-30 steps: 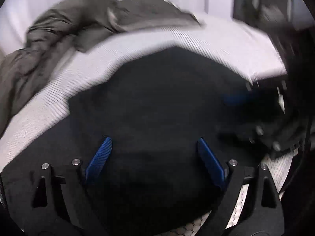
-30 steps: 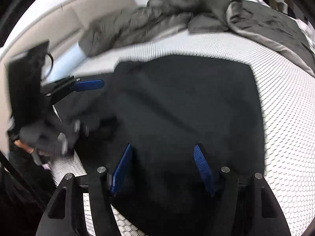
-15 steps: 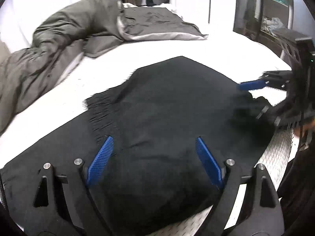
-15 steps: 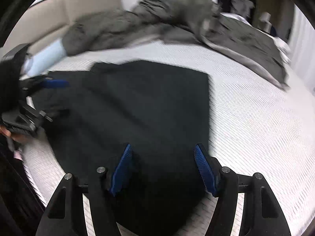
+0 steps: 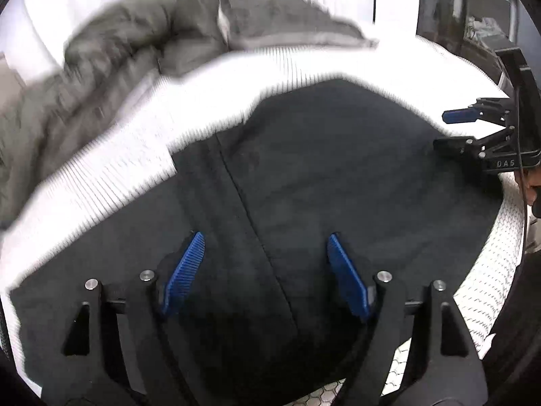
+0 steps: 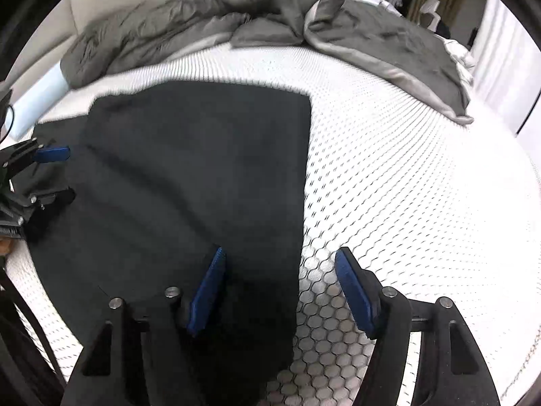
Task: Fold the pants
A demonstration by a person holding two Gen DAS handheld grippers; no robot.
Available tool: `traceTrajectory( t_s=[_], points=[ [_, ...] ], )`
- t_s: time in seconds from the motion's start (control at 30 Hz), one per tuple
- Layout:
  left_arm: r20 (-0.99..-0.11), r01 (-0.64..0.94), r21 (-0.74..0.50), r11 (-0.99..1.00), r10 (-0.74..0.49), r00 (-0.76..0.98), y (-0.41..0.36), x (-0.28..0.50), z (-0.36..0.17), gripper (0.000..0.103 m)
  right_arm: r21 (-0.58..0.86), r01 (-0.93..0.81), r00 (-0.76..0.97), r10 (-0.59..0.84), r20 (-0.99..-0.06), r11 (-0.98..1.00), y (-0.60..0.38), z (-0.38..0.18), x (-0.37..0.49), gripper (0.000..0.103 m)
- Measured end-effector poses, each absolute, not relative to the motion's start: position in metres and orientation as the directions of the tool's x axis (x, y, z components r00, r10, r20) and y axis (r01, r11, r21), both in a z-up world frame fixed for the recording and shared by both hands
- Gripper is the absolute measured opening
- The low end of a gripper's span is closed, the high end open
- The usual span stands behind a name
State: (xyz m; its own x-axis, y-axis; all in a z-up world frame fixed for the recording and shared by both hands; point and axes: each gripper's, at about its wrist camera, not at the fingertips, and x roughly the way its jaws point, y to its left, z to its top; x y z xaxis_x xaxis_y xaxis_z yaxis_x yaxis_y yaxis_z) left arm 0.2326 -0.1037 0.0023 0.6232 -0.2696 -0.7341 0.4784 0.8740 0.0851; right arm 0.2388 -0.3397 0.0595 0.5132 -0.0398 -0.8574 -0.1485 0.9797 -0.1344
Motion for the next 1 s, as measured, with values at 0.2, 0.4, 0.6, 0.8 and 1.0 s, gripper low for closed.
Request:
traceTrajectory(
  t_s=[0.2,0.4,0.6,0.8,1.0],
  points=[
    [-0.736,0.472,0.019,0.882,-0.307,0.603,-0.126,0.274,0.016,0.074,0.016,-0.264,0.572,0.170,-0.802,0.964,-0.290,0.089,0.254,0.069],
    [-0.810,0.487,0.065,0.871,-0.239,0.536,-0.139,0.309,-0.025,0.049,-0.064,-0.303,0.433,0.077,-0.898,0.951,-0.251,0.029,0.299,0.068],
    [-0.798,0.464,0.021,0.886,-0.265,0.541,-0.117,0.308,-0.024,0.049,-0.247,-0.164,0.470,-0.145,-0.871,0.955,-0.299,0.041,0.285,0.073],
    [-0.776,0.441,0.010,0.897,-0.271,0.569,-0.114,0.277,0.010,0.050,-0.138,-0.109,0.490,-0.067,-0.869,0.984,-0.322,0.061,0.279,0.074],
    [-0.774,0.428,0.104,0.898,-0.197,0.602,-0.142,0.305,0.014,0.057,0.001,-0.181,0.570,0.106,-0.815,0.983,-0.287,0.098,0.275,0.080]
  ],
)
